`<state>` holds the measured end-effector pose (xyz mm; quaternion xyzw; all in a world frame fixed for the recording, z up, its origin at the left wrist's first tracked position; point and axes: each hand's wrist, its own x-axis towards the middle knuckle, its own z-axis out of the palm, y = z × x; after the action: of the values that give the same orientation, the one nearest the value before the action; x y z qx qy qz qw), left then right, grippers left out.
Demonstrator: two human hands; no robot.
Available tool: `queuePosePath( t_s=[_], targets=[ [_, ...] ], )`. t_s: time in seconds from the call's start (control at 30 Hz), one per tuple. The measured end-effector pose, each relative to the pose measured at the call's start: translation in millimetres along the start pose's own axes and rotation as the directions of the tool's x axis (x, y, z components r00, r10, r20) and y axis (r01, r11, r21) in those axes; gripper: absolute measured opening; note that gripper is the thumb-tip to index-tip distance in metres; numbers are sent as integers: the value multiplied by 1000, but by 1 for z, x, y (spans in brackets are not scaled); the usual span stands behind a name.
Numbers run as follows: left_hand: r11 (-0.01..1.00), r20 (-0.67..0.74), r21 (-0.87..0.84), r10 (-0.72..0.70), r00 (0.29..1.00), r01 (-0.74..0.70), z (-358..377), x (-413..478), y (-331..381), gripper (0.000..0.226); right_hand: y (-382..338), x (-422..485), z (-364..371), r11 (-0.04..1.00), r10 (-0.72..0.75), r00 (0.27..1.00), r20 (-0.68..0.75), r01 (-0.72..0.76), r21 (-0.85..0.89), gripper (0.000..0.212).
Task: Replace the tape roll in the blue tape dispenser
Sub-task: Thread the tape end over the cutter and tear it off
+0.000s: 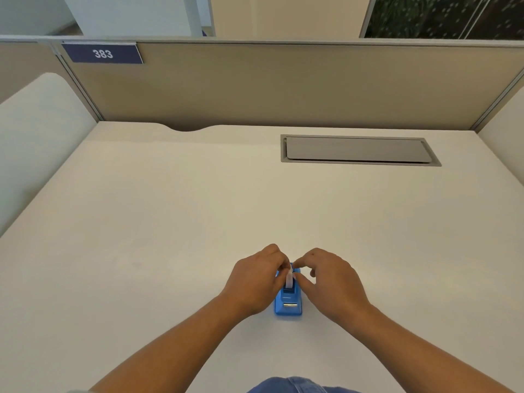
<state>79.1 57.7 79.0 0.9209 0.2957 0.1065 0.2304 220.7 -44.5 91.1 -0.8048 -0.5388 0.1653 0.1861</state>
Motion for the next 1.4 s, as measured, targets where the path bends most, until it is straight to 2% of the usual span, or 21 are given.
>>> queuePosePath(
  t_s=[0.23, 0.5, 0.6, 0.7, 0.77, 1.07, 1.4],
  targets=[
    [1000, 13, 13, -7, 1000, 7, -2, -1, -1, 15, -9, 6, -4, 1000, -3, 1000, -5, 3, -6, 13],
    [995, -32, -79, -55, 998, 52, -7, -14, -7, 20, -12, 1, -3, 1000, -19, 1000, 17, 19, -24, 10],
    [990, 41, -111, -80, 996, 84, -4, -20, -14, 60, -11, -2, -2, 999, -14, 1000, 21, 15, -35, 9],
    [993, 181, -9, -118, 976, 121, 8, -25, -18, 107, -11, -6, -2, 1000, -1, 1000, 19, 1, -21, 8],
    [991, 195, 43, -135, 971, 129, 17, -27, -19, 121, -11, -8, -2, 1000, 0, 1000, 26, 0, -11, 7],
    [991, 101, -2, -135, 986, 136, 34, -29, -18, 112, -13, -17, -2, 999, -22, 999, 39, 24, -43, 12],
    [980, 112, 66, -195, 974, 189, 30, -26, -12, 109, -16, -20, -1, 994, -63, 993, 103, 71, -80, 15]
  ],
)
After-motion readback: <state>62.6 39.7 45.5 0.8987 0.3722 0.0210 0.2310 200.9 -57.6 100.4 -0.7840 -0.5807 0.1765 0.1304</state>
